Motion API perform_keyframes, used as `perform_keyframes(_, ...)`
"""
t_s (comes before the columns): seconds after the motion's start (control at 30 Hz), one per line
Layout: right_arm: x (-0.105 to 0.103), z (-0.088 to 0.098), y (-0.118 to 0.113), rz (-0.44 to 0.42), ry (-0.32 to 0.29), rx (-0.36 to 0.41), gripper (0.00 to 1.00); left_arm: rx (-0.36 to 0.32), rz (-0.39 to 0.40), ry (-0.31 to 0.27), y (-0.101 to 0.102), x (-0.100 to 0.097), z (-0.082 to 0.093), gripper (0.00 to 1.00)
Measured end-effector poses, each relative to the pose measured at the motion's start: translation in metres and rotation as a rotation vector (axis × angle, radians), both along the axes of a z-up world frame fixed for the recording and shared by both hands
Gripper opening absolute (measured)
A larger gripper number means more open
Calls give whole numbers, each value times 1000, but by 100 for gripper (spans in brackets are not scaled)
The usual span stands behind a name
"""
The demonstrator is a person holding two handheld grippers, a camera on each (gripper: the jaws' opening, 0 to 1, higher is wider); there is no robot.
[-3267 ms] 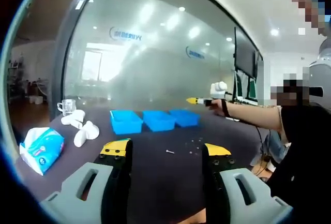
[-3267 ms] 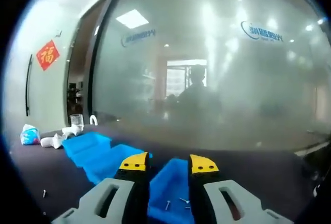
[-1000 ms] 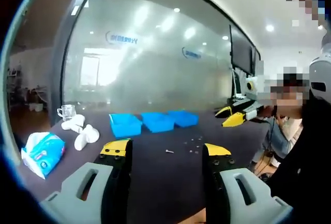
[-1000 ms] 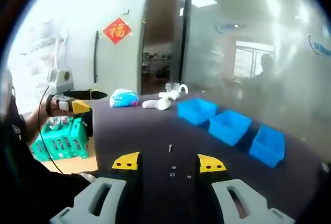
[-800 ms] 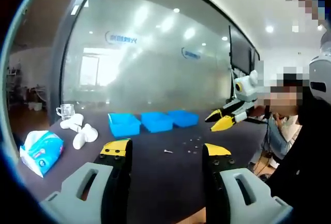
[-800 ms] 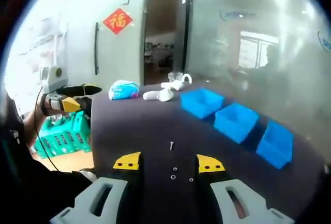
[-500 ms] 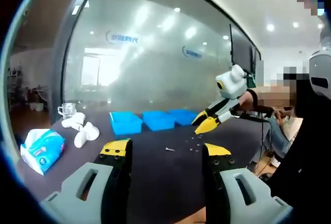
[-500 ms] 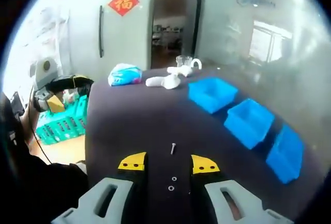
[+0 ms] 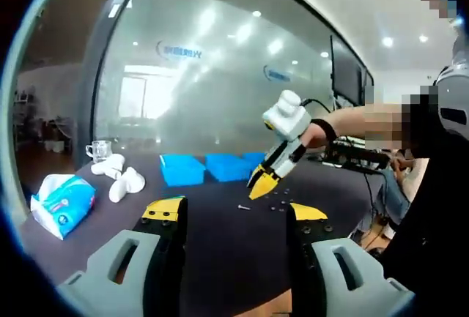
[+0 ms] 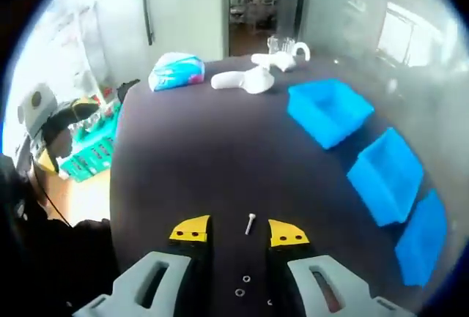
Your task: Sort the screws, nuts, and washers into the corresponding bins
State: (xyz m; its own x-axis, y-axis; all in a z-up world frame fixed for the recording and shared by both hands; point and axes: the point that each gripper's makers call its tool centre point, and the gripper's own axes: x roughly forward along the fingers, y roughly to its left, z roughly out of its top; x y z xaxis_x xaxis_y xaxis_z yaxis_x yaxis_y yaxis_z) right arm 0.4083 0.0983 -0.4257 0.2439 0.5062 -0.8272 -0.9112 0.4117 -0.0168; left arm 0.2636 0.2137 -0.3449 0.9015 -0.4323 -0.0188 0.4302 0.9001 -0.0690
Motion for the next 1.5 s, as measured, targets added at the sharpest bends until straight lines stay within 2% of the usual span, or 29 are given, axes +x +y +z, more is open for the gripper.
perform_keyframes(0.17, 5, -10, -2, -2, 43, -122, 22, -8, 0, 0, 1, -2, -1, 53)
perform_keyframes(0.33, 14, -17, 3, -17, 90, -171, 19, -11, -7, 5, -2, -1, -3, 53)
perform_keyframes(0.43, 12, -26, -3, -17, 132, -226, 16, -13, -6, 6, -2, -1, -3, 53)
perform_keyframes(0.83, 17, -37, -1, 2, 133, -260, 11, -16, 4, 12, 1, -4, -5, 53)
perform_keyframes(1.17, 19, -44, -7, 17, 124, -286, 2, -20, 7, 18, 3, -5, -6, 53)
perform_keyframes(1.5, 15, -43, -5, 29, 120, -288, 0, -22, 16, 18, 5, -7, -6, 53)
